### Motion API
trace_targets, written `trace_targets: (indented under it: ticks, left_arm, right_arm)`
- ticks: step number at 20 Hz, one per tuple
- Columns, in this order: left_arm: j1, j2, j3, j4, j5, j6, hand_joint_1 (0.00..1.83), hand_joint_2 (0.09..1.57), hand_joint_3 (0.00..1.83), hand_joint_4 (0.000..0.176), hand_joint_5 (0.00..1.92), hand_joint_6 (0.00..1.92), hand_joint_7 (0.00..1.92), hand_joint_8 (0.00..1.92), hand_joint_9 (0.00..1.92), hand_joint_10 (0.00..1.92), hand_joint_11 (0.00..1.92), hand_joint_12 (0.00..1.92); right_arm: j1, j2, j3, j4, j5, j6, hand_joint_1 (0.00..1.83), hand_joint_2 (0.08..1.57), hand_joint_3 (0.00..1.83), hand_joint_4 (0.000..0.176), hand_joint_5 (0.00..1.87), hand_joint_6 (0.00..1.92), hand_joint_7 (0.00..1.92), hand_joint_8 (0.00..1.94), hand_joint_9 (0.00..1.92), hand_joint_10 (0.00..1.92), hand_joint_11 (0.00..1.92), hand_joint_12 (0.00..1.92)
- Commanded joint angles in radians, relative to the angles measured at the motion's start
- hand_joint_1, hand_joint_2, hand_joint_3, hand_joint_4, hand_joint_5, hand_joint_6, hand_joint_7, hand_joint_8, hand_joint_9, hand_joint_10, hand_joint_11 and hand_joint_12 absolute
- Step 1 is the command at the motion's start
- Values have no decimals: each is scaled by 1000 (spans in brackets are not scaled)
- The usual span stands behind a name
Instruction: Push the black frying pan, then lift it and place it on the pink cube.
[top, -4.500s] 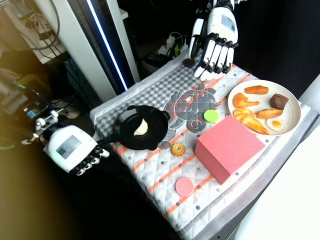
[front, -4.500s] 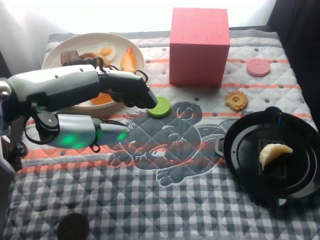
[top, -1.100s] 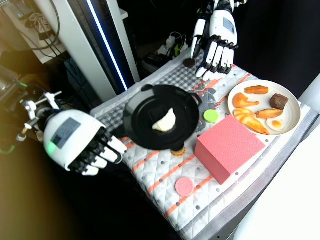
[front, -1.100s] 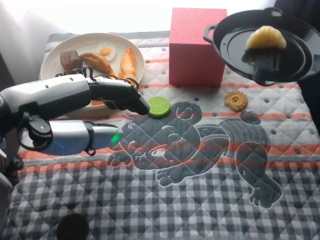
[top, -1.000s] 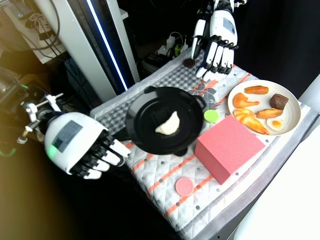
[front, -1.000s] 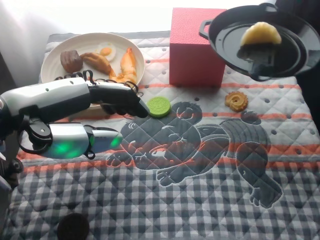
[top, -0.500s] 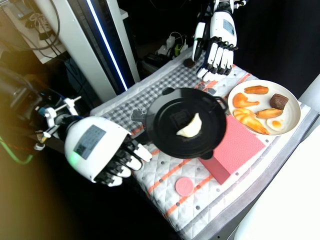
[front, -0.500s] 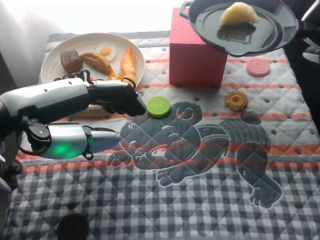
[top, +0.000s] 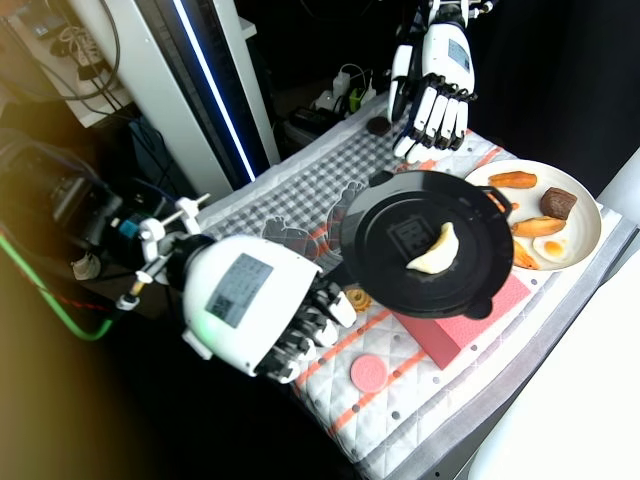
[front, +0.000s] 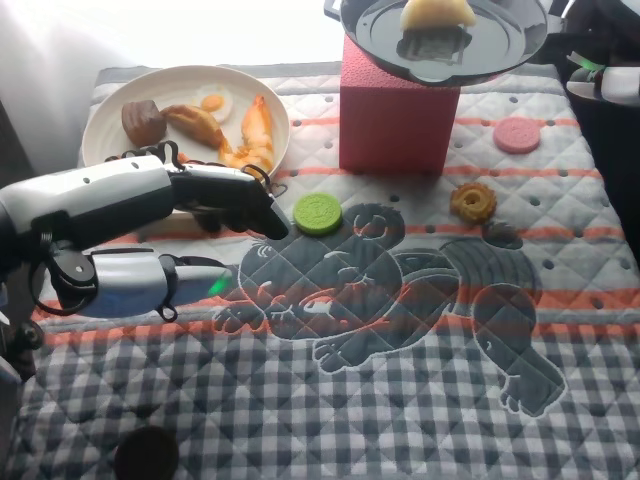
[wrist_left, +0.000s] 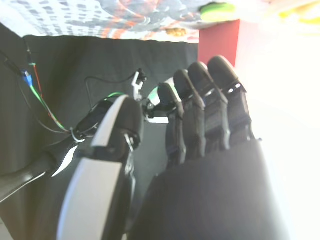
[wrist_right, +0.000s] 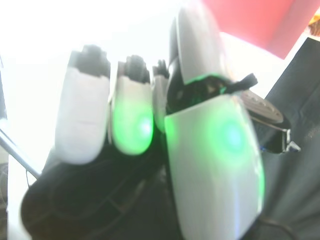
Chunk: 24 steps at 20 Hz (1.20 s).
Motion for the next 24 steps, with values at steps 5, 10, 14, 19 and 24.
trace_targets:
  ticks: [5, 10, 14, 19, 24]
  left_arm:
    - [-3, -6, 4, -28, -126, -4, 1015, 1367, 0, 0, 351, 616, 399, 386, 171, 958, 0, 1423]
    - [-3, -12, 10, -28, -134, -5, 1109, 1308, 0, 0, 525, 239, 524, 87, 225, 814, 0, 1356]
    - [-2, -15, 14, -28, -140, -7, 1131, 1283, 0, 0, 553, 233, 566, 67, 256, 844, 0, 1357]
    - [-1, -16, 16, -28, -146, -12, 1054, 1341, 10, 0, 534, 269, 575, 45, 265, 786, 0, 1335]
    - [2, -17, 17, -31, -150, -16, 1095, 1318, 0, 0, 580, 254, 622, 42, 307, 777, 0, 1326]
  right_arm:
    - [60, -42, 64, -24, 56, -1, 1496, 1297, 0, 0, 1509, 1921, 1624, 1941, 1698, 1921, 1726, 1921]
    - [87, -90, 116, -31, 10, -3, 1555, 1293, 0, 0, 1470, 1921, 1608, 1941, 1681, 1921, 1710, 1921]
    - [92, -135, 157, -31, -32, -3, 1503, 1318, 0, 74, 1471, 1921, 1625, 1941, 1722, 1921, 1759, 1921]
    - [92, -153, 185, -28, -71, -3, 1588, 1316, 0, 175, 1411, 1921, 1544, 1941, 1648, 1921, 1698, 1921]
    - [92, -151, 198, -22, -87, -3, 1539, 1298, 0, 174, 1427, 1921, 1521, 1941, 1623, 1921, 1672, 1921]
